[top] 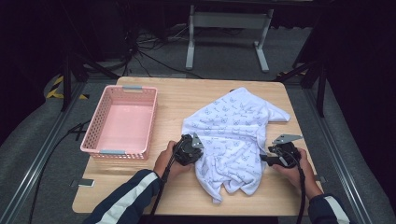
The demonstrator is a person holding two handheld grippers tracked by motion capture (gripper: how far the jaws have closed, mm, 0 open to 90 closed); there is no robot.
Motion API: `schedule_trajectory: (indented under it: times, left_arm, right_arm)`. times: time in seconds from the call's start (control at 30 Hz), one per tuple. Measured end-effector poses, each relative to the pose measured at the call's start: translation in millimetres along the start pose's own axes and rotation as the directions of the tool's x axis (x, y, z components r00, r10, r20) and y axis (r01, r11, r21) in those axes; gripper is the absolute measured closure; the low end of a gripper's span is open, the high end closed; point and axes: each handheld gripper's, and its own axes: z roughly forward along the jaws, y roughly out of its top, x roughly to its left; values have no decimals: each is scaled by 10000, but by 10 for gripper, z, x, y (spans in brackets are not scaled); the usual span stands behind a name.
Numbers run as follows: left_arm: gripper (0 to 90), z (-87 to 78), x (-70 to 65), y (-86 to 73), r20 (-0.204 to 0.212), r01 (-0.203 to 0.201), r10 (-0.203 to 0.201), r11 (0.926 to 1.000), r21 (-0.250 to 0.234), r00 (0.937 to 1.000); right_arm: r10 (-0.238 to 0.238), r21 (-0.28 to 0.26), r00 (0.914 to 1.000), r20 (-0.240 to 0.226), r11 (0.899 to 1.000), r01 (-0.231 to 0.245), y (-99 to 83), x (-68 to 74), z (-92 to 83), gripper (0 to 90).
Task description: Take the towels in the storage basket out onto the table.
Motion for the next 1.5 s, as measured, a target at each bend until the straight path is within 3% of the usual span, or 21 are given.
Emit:
schedule_trajectory:
  times: [0.1, 0.2, 0.3, 0.47, 0.53, 0.57, 0.6, 0.63, 0.7, 0.77, 0.83, 0.93, 1.03, 1.13, 1.17, 1.23, 1.3, 1.33, 1.37, 1.47, 1.5]
  left_arm:
    - [891, -6, 37, -8, -350, -334, 337, 9994, 92, 9988]
    - [900, -54, 95, -33, -603, -211, 233, 9991, 364, 9979]
    - [900, -112, 146, -76, -859, -28, 54, 9995, 303, 9963]
    - [894, -230, 283, -183, -1677, 722, -659, 9969, 315, 9836]
    - [821, -282, 243, -176, -1013, 796, -822, 9964, -286, 9915]
    - [792, -319, 173, -146, -579, 305, -334, 9982, -508, 9978]
    - [795, -344, 78, -101, -512, -301, 275, 9983, -499, 9983]
    - [794, -353, -26, -58, -410, -607, 584, 9965, -575, 9975]
    - [773, -362, -179, -3, 445, -766, 811, 9926, -943, 9957]
    - [751, -353, -349, 38, 896, -1328, 1417, 9863, -977, 9858]
    - [720, -346, -512, 53, 1487, -1532, 1685, 9821, -1092, 9744]
    - [683, -311, -731, 64, 2145, -2107, 2303, 9713, -1105, 9492]
    - [617, -254, -922, 78, 2794, -2485, 2740, 9607, -1238, 9203]
    - [524, -178, -1087, 85, 2975, -2933, 3147, 9490, -1152, 9014]
    - [492, -178, -1087, 85, 2975, -2933, 3147, 9490, -1152, 9014]
    - [478, -113, -1166, 73, 3236, -3232, 3403, 9402, -1072, 8829]
    - [463, -60, -1207, 50, 3216, -3274, 3387, 9405, -903, 8842]
    - [460, -48, -1202, 48, 3238, -3361, 3451, 9380, -851, 8809]
    - [469, -45, -1202, 42, 3165, -3304, 3413, 9396, -893, 8851]
    - [540, -38, -1161, 32, 3131, -3448, 3510, 9355, -772, 8825]
    - [598, -37, -1152, 26, 3113, -3450, 3508, 9355, -755, 8832]
  right_arm:
    - [-87, -58, 10000, -34, 9999, 87, 1, -4, -12, 701]
    - [-357, 170, 9992, 176, 9992, 354, -13, -20, -56, 859]
    - [-217, 54, 9993, 318, 9998, 215, -44, -91, -156, 876]
    - [354, -188, 9894, 1405, 9993, -331, -164, -296, -321, 830]
    - [403, -194, 9867, 1574, 9991, -377, -193, -342, -315, 764]
    - [406, -282, 9924, 1159, 9989, -376, -198, -334, -325, 742]
    - [345, -303, 9922, 1195, 9991, -311, -193, -305, -344, 711]
    - [236, -340, 9917, 1266, 9992, -195, -185, -268, -371, 680]
    - [190, -521, 9957, 909, 9985, -143, -180, -194, -430, 648]
    - [-248, -667, 9994, 237, 9974, 263, -202, -94, -481, 643]
    - [-681, -910, 9953, -682, 9939, 618, -242, 37, -532, 664]
    - [-1548, -1189, 9683, -1960, 9839, 1333, -315, 265, -580, 687]
    - [-2199, -1335, 9373, -2704, 9727, 1897, -379, 472, -591, 680]
    - [-2780, -1447, 9087, -3114, 9590, 2437, -421, 625, -594, 603]
    - [-2780, -1447, 9087, -3114, 9590, 2437, -421, 625, -594, 603]
    - [-2992, -1559, 9038, -3060, 9523, 2624, -428, 678, -627, 581]
    - [-3128, -1918, 8927, -3244, 9459, 2617, -428, 721, -676, 585]
    - [-3207, -1963, 8881, -3293, 9433, 2678, -425, 743, -679, 596]
    - [-3243, -1871, 8832, -3389, 9432, 2746, -424, 777, -658, 601]
    - [-3560, -1408, 8684, -3453, 9345, 3271, -440, 851, -513, 635]
    - [-3509, -1251, 8720, -3412, 9364, 3279, -442, 854, -473, 633]
